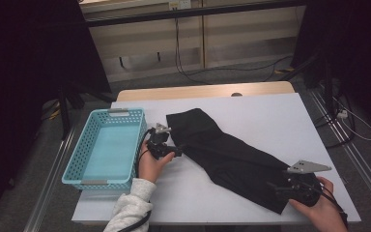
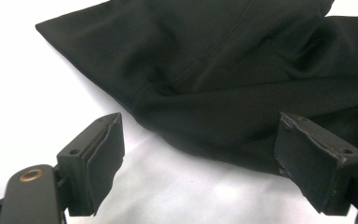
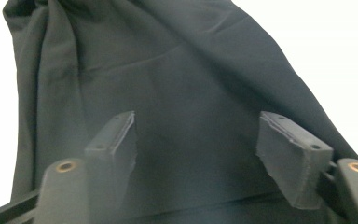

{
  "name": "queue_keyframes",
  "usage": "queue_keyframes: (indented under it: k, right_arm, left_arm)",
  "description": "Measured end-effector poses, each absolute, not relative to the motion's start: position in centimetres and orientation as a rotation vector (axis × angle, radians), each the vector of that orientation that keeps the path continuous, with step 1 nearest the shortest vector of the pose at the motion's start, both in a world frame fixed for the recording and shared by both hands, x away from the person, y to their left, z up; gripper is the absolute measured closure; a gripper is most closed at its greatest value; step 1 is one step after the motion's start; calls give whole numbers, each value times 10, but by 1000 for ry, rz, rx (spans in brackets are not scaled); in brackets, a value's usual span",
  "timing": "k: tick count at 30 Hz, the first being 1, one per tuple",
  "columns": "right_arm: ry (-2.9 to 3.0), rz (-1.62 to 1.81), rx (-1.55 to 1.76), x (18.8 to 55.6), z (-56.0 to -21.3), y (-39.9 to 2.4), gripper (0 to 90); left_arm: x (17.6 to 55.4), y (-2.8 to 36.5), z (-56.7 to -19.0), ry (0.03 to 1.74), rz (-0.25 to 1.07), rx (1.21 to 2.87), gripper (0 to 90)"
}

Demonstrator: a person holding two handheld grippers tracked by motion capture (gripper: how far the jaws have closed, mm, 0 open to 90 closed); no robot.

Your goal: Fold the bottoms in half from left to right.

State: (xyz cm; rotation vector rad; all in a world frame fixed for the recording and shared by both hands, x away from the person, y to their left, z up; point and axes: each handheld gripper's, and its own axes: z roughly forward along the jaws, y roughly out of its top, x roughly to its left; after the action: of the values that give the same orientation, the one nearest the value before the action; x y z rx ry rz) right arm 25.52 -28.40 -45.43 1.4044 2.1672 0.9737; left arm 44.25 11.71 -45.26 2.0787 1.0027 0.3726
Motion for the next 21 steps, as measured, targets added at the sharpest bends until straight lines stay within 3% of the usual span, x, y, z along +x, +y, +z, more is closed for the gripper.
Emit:
queue_keyframes:
  k: [5,9,12,18,21]
  right_arm:
    - [2163,1004,1402,254,-454,-287,286]
    - [2203,1008,1356,252,-454,-286,518]
    - [2237,990,1344,253,-457,-283,597]
    - [2252,957,1302,251,-459,-279,629]
    - [2257,952,1287,250,-459,-276,692]
  left_arm:
    - [443,118,-452,999,379,2091,154]
    - [443,119,-452,998,386,2087,147]
    - [444,119,-451,992,389,2094,141]
    - [443,119,-451,989,401,2100,140]
    - [443,118,-452,989,400,2099,140]
